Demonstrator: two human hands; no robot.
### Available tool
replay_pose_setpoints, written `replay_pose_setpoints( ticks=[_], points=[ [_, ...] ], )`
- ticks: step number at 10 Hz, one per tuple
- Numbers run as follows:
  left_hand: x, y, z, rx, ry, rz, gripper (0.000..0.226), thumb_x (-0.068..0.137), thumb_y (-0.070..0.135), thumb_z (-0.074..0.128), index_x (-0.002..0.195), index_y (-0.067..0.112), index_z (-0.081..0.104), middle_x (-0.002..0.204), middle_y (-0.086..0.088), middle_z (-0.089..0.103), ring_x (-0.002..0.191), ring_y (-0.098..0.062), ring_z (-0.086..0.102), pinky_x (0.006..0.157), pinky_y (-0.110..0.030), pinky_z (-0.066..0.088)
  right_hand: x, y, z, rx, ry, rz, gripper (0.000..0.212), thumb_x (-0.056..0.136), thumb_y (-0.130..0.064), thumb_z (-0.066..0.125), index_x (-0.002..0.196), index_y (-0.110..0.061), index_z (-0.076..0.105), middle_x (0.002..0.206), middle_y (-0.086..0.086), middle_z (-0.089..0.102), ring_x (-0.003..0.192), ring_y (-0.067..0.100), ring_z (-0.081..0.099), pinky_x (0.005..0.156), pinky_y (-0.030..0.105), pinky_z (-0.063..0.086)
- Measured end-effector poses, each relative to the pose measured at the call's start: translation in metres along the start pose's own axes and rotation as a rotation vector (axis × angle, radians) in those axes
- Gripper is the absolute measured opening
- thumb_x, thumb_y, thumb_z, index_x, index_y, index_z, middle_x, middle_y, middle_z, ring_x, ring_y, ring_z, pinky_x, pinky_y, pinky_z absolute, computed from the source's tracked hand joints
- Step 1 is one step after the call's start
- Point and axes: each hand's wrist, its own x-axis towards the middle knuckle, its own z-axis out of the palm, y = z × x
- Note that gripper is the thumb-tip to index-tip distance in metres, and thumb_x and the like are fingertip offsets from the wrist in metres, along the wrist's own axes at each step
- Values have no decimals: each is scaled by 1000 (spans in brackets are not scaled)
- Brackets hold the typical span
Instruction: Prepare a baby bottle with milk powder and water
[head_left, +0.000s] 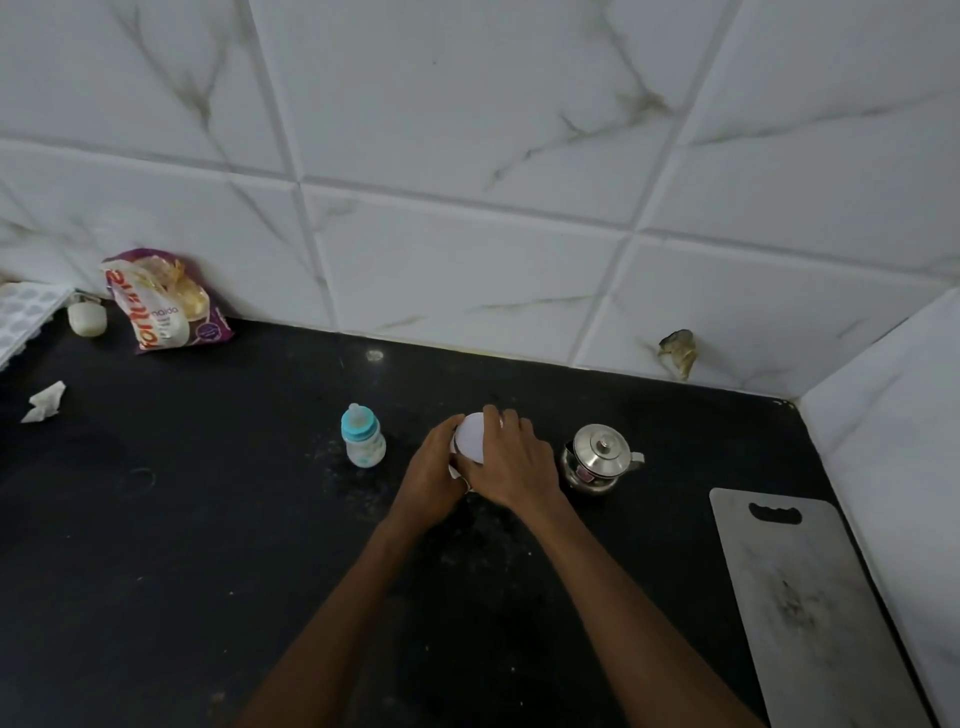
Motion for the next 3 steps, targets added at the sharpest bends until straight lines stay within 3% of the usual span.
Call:
replay_pose_setpoints(
  ticks=[3],
  points=[
    [2,-2,-1,-23,-45,-59,101,80,4,83,161,7,23,166,-12,33,153,-25,32,124,-46,32,-5,2,-8,52,4,36,87,95,-69,49,157,-15,21,153,14,41,132,34,47,93,47,49]
  ],
)
